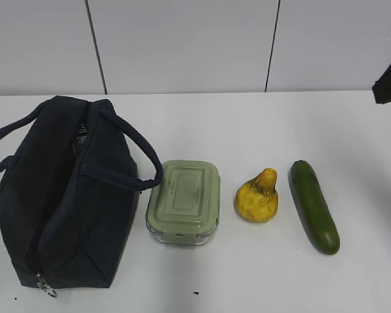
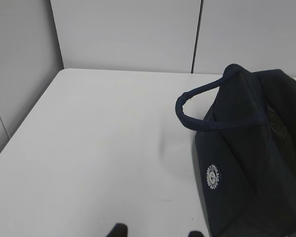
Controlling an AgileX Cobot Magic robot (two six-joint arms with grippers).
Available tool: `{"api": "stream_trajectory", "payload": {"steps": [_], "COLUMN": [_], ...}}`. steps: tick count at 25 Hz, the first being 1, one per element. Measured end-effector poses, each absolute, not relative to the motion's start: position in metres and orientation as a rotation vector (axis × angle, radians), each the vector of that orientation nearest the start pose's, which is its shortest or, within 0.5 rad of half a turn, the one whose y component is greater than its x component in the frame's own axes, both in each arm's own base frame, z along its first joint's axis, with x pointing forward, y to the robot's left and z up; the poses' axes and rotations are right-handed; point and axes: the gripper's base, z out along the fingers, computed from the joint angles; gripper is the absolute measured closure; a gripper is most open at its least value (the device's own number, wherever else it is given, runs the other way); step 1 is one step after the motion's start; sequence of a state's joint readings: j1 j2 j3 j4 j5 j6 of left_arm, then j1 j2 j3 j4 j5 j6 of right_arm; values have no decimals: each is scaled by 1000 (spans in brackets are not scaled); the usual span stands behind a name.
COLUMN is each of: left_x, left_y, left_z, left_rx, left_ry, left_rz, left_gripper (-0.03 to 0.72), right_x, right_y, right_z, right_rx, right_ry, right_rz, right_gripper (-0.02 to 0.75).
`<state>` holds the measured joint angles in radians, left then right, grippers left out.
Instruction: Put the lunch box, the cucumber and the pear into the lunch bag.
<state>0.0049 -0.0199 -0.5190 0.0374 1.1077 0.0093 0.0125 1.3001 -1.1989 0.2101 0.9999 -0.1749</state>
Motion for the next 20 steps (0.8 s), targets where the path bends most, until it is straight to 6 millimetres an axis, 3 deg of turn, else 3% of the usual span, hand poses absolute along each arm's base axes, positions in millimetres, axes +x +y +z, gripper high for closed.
{"api": "stream_trajectory", "payload": {"steps": [4, 10, 20], "left_x": [-12, -12, -12], "left_y": [3, 3, 3], "left_z": [279, 279, 279], "left_rx": [1, 1, 1], "left_ry": [2052, 2052, 2052], "left_rz": [53, 53, 53], "left_gripper": [450, 450, 450], "right_x": [284, 318, 358], "right_y": [24, 46, 50], "right_z": [324, 272, 184], "right_rx": [-175, -250, -236], "right_ry": [2654, 2778, 2960], "right_rz": [226, 250, 244], "right_gripper": [223, 178, 162]}}
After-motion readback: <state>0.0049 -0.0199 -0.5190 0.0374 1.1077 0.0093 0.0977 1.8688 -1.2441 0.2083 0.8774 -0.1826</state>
